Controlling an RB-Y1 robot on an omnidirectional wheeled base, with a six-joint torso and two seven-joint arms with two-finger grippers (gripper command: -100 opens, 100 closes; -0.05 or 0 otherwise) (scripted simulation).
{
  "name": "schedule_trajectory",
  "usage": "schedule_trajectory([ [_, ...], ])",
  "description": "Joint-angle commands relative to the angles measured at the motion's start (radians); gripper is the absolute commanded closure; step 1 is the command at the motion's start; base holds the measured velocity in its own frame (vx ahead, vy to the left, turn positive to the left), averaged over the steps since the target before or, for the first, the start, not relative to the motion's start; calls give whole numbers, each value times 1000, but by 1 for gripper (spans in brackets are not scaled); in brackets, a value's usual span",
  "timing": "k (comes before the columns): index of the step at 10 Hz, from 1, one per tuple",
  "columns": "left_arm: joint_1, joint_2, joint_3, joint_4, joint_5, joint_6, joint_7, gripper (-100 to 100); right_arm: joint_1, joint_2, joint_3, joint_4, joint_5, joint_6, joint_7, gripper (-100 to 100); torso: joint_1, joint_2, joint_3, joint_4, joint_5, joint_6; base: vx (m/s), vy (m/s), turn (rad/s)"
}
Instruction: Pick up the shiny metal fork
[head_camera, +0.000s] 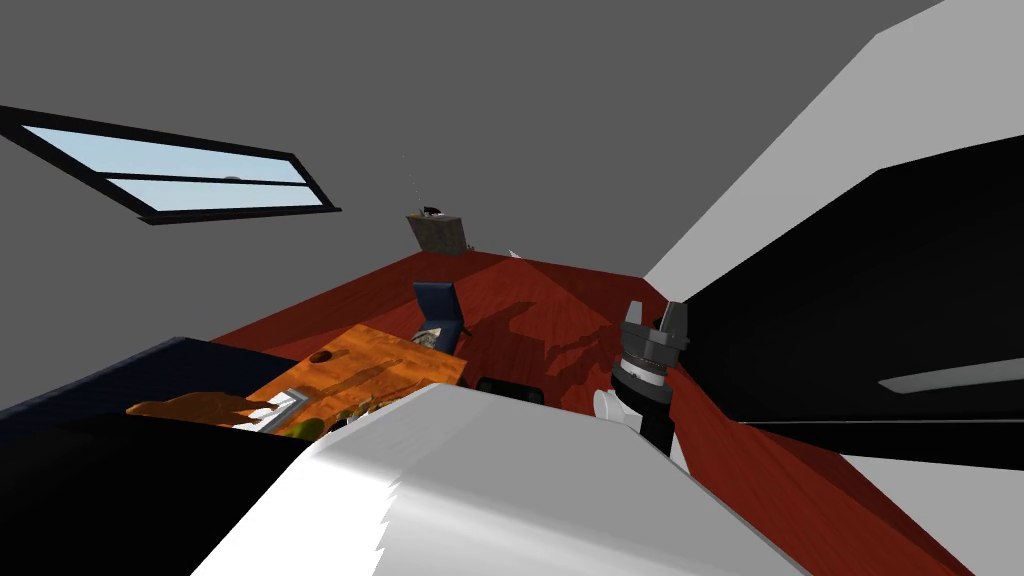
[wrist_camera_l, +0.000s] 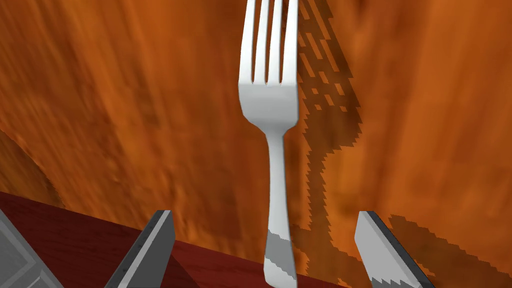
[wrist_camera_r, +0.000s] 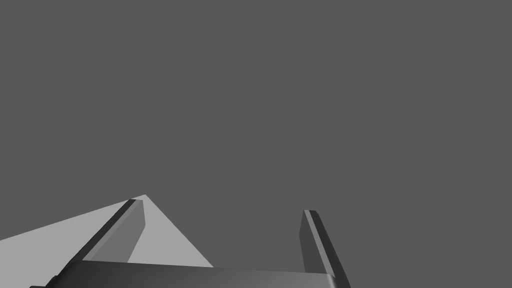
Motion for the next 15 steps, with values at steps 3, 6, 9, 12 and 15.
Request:
schedule_trajectory([
  [3, 2, -1, 13, -9, 5, 28, 11, -100, 0, 0, 0, 0, 0, 0, 0, 0, 1, 0, 0, 0, 0, 0, -1, 13, -78],
  [6, -8, -9, 11, 17, -2, -2, 44, -100, 0, 0, 0, 0, 0, 0, 0, 0, 1, 0, 0, 0, 0, 0, -23, 17, -71],
  [9, -14, -23, 10, 23, -8, -14, 70, -100, 0, 0, 0, 0, 0, 0, 0, 0, 3, 5, 3, 1, 1, 0, -81, 46, -90],
  [12, -21, -44, 9, 33, -17, -32, 110, -100, 0, 0, 0, 0, 0, 0, 0, 0, 2, 3, 2, 1, 1, 1, -54, 25, -89],
  [15, -26, -58, 9, 39, -23, -43, 136, -100, 0, 0, 0, 0, 0, 0, 0, 0, 2, 3, 2, 1, 1, 0, -44, 28, -55],
])
